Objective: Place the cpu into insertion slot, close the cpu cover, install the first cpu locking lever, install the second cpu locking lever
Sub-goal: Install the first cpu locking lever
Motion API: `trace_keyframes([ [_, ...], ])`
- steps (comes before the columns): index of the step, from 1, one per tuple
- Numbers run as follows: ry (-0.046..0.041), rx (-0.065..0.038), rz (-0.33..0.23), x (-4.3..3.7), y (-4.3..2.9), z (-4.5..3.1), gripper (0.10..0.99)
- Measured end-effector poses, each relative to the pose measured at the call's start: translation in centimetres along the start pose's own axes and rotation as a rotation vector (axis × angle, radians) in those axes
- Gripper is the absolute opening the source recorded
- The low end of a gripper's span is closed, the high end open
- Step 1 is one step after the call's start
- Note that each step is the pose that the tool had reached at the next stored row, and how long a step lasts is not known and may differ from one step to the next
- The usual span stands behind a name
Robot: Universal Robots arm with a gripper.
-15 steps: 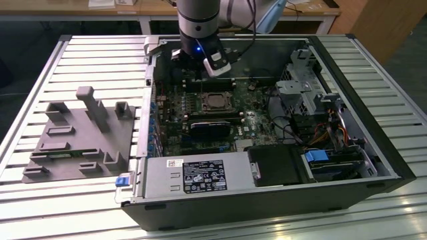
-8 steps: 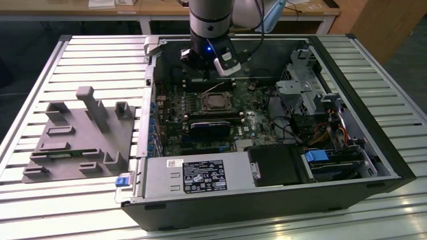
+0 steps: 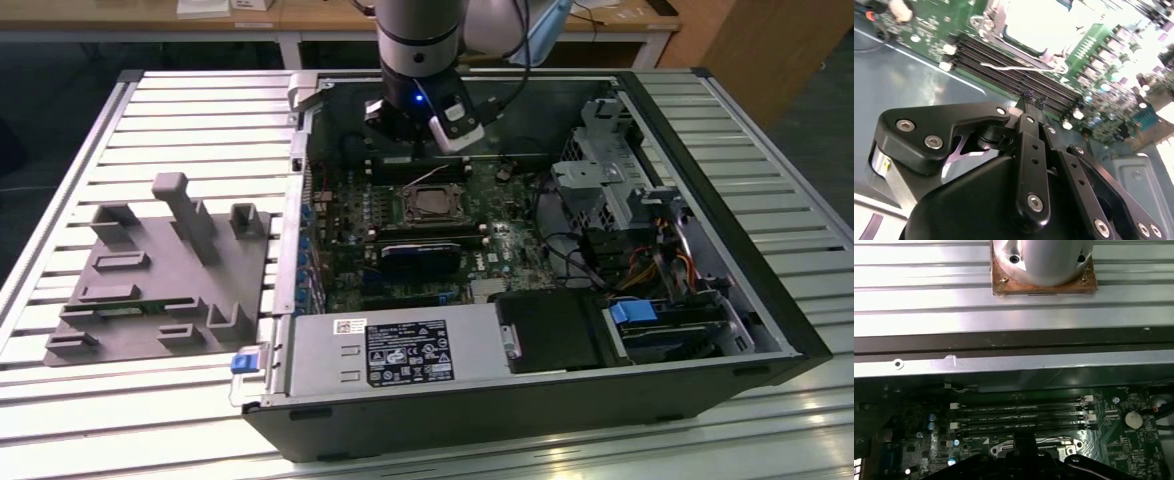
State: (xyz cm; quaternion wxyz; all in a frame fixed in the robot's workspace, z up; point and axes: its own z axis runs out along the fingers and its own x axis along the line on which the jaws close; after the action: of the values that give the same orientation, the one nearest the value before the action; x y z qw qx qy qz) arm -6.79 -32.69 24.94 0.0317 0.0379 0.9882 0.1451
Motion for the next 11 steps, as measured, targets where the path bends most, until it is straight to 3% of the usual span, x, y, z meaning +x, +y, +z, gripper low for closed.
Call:
trace_keyframes([
  [2,-0.0252,-0.002,-0.008,0.02,-0.02,0.03,0.102],
  [4,-0.0404,-0.004,-0.012,0.03,-0.08,0.13,0.102],
  [11,-0.0569,-0.013,-0.012,0.04,-0.45,0.52,0.102],
])
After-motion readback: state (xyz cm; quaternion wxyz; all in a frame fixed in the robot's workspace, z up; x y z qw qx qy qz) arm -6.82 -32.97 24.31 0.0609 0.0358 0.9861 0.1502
